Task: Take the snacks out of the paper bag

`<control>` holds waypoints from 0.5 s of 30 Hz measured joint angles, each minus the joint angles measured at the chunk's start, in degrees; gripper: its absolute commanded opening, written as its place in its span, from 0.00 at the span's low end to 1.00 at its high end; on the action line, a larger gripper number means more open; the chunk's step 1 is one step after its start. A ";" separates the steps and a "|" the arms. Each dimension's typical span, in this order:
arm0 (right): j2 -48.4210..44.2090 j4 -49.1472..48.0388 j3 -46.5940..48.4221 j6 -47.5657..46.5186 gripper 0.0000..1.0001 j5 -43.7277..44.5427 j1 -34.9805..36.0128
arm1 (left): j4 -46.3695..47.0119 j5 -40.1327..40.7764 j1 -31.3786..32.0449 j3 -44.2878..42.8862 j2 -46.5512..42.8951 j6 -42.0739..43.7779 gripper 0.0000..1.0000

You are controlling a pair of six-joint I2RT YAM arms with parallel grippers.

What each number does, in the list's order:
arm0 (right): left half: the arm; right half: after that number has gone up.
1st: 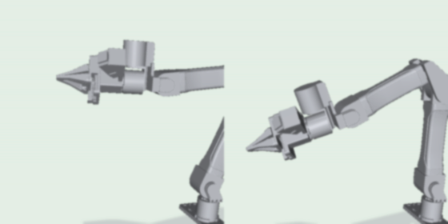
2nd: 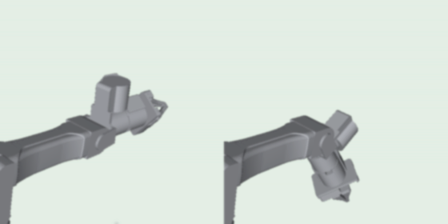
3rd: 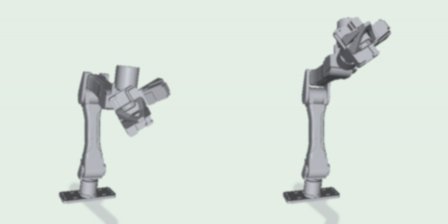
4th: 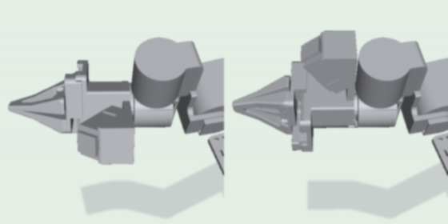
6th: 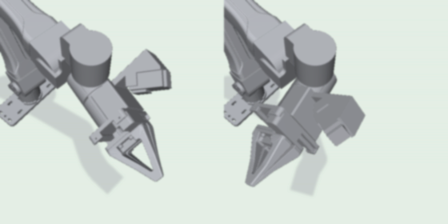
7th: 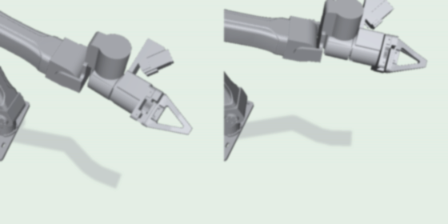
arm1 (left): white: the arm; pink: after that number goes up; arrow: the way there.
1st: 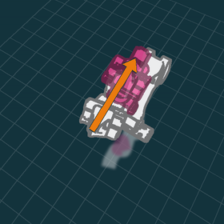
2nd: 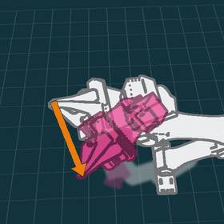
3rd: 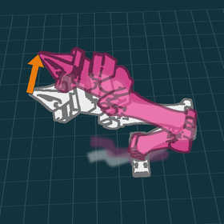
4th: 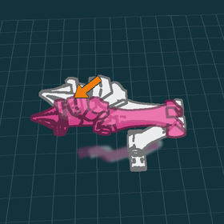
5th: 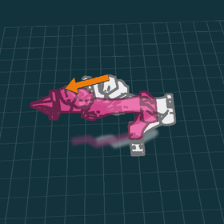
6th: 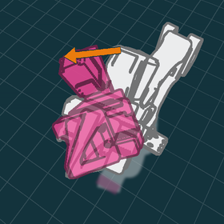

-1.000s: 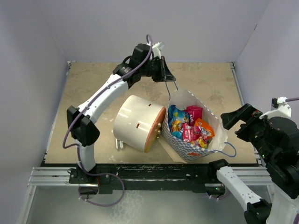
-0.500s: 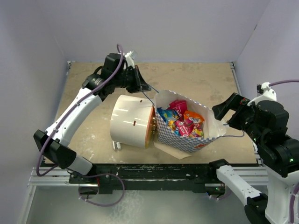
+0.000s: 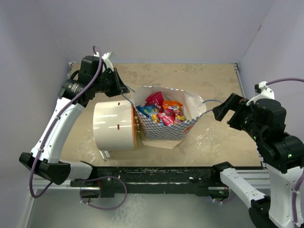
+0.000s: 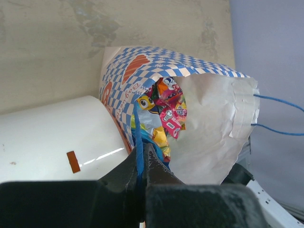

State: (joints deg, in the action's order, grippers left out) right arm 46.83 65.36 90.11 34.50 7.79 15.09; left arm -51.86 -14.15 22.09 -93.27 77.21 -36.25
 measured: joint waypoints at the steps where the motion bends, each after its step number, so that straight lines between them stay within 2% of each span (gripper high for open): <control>1: 0.26 0.00 -0.48 -0.02 0.99 0.28 0.00 | -0.28 0.07 -0.39 0.11 -0.55 0.24 0.00; 8: 4.76 -0.70 -5.14 0.42 0.99 2.08 0.00 | 1.68 -2.10 -0.79 2.05 -2.23 -0.42 0.00; 12: 7.61 -5.38 -8.46 1.57 0.85 0.07 0.00 | 2.80 -2.97 -0.90 2.80 -2.56 -1.05 0.00; 15: 9.75 -9.51 -10.32 2.43 0.82 -1.84 0.00 | 2.97 -3.48 -1.01 2.93 -2.58 -1.27 0.00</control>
State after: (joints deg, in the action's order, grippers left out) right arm 56.58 55.86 79.79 36.93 5.96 15.09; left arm -48.88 -17.63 21.08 -90.35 74.63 -37.52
